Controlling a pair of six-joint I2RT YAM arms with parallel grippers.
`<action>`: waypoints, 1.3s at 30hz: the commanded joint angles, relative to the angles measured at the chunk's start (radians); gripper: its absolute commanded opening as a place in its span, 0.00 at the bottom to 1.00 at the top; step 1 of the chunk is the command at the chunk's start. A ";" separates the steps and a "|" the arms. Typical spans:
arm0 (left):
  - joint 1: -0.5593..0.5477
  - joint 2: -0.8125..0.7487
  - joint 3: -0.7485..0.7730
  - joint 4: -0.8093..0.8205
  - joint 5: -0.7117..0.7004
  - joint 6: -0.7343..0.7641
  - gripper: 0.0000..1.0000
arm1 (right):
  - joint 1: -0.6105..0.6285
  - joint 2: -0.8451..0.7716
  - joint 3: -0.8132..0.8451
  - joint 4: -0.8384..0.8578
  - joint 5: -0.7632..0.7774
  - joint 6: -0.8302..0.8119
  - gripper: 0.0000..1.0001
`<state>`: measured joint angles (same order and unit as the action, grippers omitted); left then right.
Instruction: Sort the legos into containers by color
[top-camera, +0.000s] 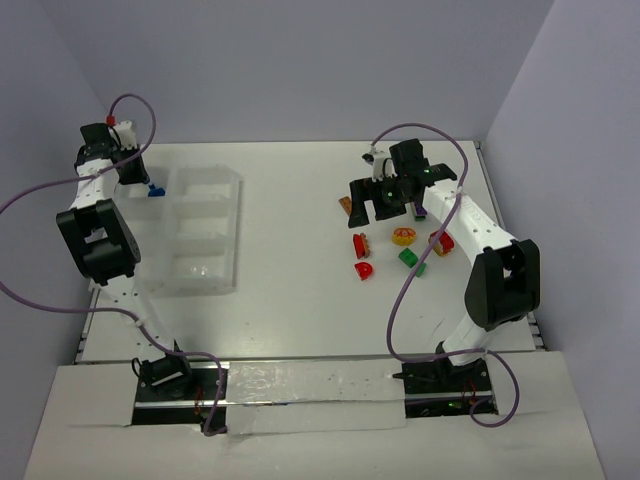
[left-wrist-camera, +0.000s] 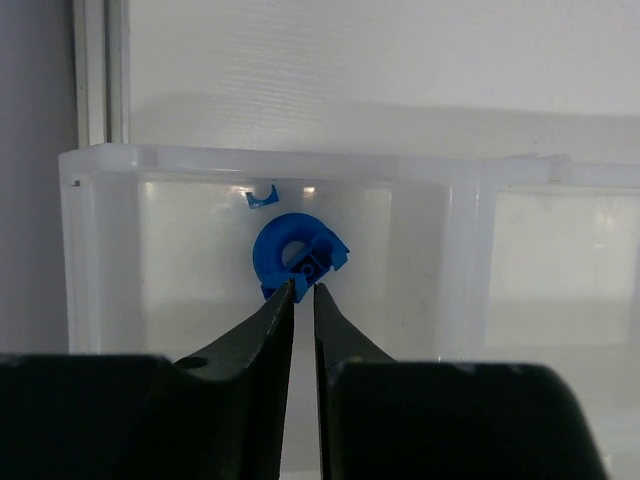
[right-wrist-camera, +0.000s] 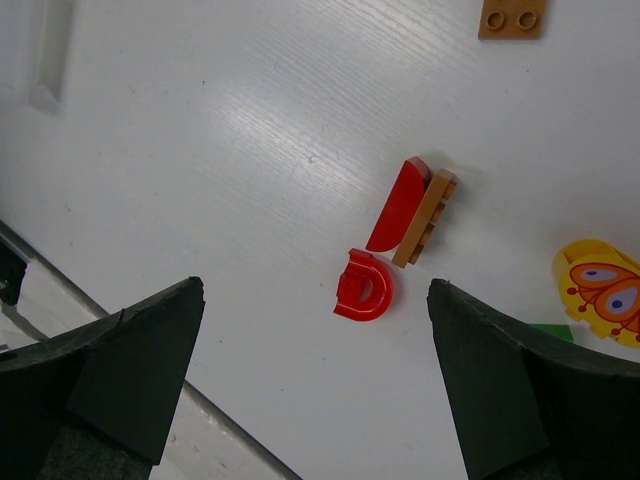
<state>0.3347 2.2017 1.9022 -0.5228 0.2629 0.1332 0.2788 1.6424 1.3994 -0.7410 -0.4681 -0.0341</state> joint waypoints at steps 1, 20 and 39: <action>-0.003 -0.046 0.001 -0.015 0.076 0.024 0.19 | 0.010 -0.005 0.003 0.013 0.005 0.001 1.00; -0.046 -0.032 0.020 -0.031 0.129 0.000 0.16 | 0.013 -0.004 0.000 0.011 0.011 -0.001 1.00; -0.080 -0.022 0.010 -0.043 0.151 0.005 0.16 | 0.013 -0.007 -0.010 0.014 0.022 -0.004 1.00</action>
<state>0.2664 2.1983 1.8893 -0.5503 0.3720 0.1390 0.2836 1.6424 1.3975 -0.7412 -0.4562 -0.0345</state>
